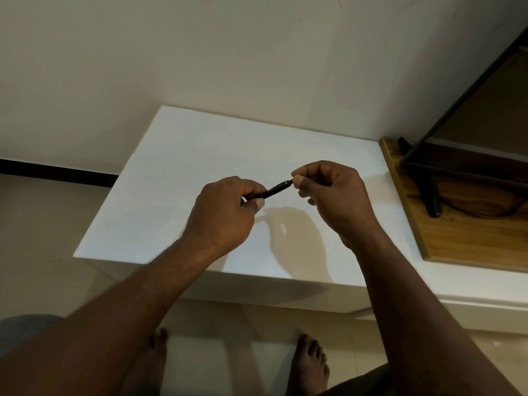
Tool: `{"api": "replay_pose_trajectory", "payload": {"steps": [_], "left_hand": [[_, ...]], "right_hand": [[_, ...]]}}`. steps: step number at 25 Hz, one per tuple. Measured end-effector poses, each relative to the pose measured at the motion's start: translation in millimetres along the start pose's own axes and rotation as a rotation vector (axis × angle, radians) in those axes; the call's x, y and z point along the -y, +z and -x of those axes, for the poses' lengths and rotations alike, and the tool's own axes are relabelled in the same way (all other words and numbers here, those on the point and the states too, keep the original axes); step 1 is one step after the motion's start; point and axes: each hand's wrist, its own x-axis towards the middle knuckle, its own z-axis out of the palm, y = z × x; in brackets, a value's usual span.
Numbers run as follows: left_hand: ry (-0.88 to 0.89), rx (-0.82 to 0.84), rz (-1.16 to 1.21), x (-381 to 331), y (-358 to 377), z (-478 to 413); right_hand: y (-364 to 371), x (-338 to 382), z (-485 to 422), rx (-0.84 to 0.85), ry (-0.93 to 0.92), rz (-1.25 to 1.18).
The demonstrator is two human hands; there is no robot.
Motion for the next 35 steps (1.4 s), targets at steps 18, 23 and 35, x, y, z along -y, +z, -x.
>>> {"api": "replay_pose_trajectory", "payload": {"steps": [18,23,35], "left_hand": [[-0.013,0.007,-0.019,3,2,2],[-0.007,0.009,-0.019,3,3,3],[-0.052,0.169,0.187,-6,4,5]], "right_hand": [[3,-3,0,0.047,0.074,-0.001],[5,-4,0,0.047,0.082,0.030],[11,3,4,0.006,0.087,-0.070]]}}
